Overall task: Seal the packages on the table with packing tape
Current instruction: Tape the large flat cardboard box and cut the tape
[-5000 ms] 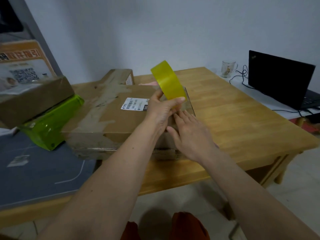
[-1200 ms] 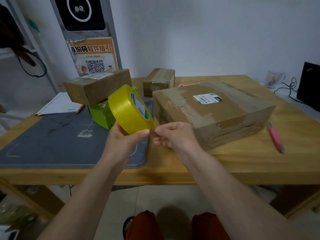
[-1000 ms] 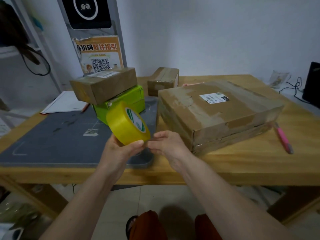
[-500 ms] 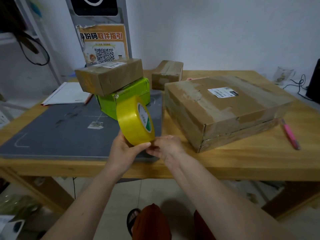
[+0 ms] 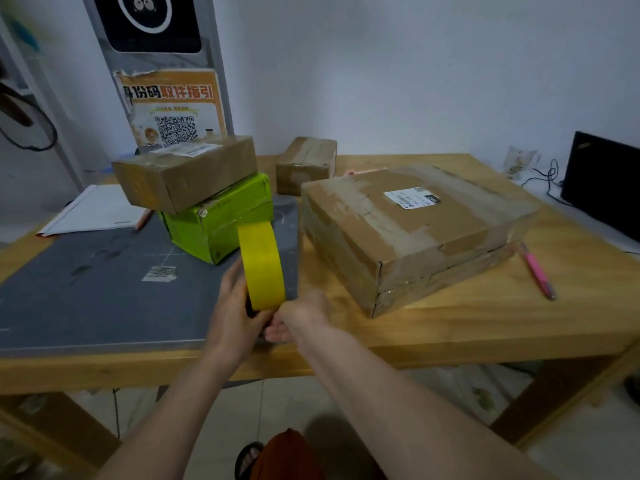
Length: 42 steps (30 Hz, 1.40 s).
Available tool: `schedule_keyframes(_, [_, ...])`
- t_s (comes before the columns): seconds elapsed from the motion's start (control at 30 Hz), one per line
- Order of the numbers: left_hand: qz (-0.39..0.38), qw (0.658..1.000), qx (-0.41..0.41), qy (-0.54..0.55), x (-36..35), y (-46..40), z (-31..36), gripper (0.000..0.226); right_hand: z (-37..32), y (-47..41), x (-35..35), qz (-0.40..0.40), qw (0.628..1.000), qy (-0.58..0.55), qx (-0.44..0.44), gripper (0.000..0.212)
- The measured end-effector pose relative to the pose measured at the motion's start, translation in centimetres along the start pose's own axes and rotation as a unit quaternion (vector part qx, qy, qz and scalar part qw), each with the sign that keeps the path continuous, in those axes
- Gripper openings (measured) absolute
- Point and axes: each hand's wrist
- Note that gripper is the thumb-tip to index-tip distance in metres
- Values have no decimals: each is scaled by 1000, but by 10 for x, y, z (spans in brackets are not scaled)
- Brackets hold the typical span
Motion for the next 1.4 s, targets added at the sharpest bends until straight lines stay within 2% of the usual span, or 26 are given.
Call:
schedule_keyframes(0.13, [15,1000,26,-3,-3,-1,-3,67,3,11,3,2,998,-56,10,30])
schedule_keyframes(0.27, [8,999,38,-22,-2,1,-6,70,-6,32,12,-52,992,-113,-9,30])
schedule_keyframes(0.43, [-6,995,80,-54,-1,0,-1,64,-14,50,38,-74,989,-124,16,9])
schedule_keyframes(0.53, [-21,991,100,-85,1,5,5,70,-9,55,52,-102,984,-142,29,29])
schedule_keyframes(0.6, [-44,983,100,-147,4,6,12,66,-3,59,56,-136,979,-146,31,35])
schedule_keyframes(0.67, [-71,975,106,-180,9,9,19,66,2,63,61,-85,987,-118,69,29])
schedule_keyframes(0.73, [-31,985,118,-119,11,21,37,81,6,64,74,7,986,-73,148,18])
schedule_keyframes(0.77, [37,994,71,-73,10,28,50,84,5,63,85,51,978,-64,192,17])
schedule_keyframes(0.8, [108,993,-27,-50,7,35,68,81,3,61,97,105,964,-54,238,19])
schedule_keyframes(0.83, [160,976,-142,-45,2,37,85,75,1,59,109,168,944,-46,281,22])
schedule_keyframes(0.87, [171,954,-243,-35,-5,35,99,70,-1,58,120,235,918,-43,318,23])
schedule_keyframes(0.9, [153,941,-301,-25,-15,29,113,65,-3,55,129,300,890,-40,340,22])
schedule_keyframes(0.93, [123,943,-309,-18,-27,20,125,62,-5,50,138,359,867,-36,345,23])
schedule_keyframes(1.0, [66,975,-214,1,-53,-5,143,63,-6,34,155,435,847,-35,303,54])
schedule_keyframes(1.03, [46,990,-136,2,-66,-19,148,66,-7,24,164,439,858,-47,261,74])
schedule_keyframes(1.1, [24,999,23,23,-89,-51,146,72,-9,6,180,386,902,-87,171,105])
schedule_keyframes(1.17, [5,987,145,74,-105,-84,137,76,-8,-11,190,306,936,-119,125,117])
schedule_keyframes(1.27, [-5,979,200,51,-122,-117,120,79,-1,-34,205,253,943,-155,149,119])
schedule_keyframes(1.4, [59,978,202,18,-127,-156,106,86,9,-51,242,175,948,-185,192,115])
Point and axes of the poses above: each hand's wrist, its own y-axis away from the middle knuckle, its own x-axis out of the back of the hand, z = x × y, and after that the axes turned 9 degrees about y, right-handed
